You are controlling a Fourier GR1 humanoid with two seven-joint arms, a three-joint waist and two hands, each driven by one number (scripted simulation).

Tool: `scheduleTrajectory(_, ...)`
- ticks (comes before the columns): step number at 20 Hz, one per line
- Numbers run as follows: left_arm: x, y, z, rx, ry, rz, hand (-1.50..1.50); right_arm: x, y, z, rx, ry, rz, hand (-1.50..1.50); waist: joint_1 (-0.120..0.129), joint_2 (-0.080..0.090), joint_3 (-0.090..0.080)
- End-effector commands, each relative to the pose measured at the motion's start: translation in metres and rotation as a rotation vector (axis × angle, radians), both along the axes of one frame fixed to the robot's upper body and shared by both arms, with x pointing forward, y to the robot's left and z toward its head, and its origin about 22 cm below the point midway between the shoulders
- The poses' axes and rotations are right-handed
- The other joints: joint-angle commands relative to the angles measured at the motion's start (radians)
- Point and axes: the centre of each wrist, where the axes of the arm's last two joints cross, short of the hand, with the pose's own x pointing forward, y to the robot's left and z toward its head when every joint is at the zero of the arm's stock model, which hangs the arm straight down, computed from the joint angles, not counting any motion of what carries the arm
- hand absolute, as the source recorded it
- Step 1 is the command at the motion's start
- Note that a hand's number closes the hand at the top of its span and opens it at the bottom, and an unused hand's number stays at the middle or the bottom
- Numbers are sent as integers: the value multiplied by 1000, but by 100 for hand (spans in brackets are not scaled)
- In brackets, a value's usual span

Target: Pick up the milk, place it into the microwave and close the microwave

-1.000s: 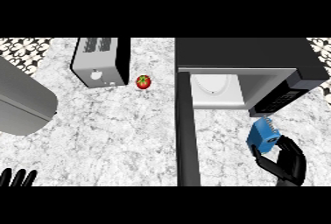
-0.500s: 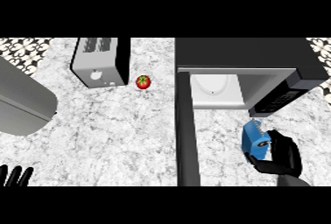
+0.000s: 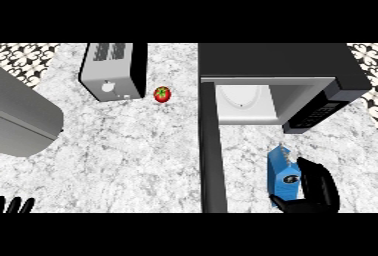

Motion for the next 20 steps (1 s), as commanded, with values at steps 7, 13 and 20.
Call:
scheduleTrajectory(7,-11,14,-6,-9,0,3,-150,-39,59,76,37,10,-39,150,4,2,0)
scheduleTrajectory(13,-16,37,-3,-11,2,7,-150,-21,88,87,25,4,-51,150,10,4,1)
scheduleTrajectory(20,-33,32,-6,-10,7,8,-150,8,113,130,-12,-38,-88,150,18,3,1)
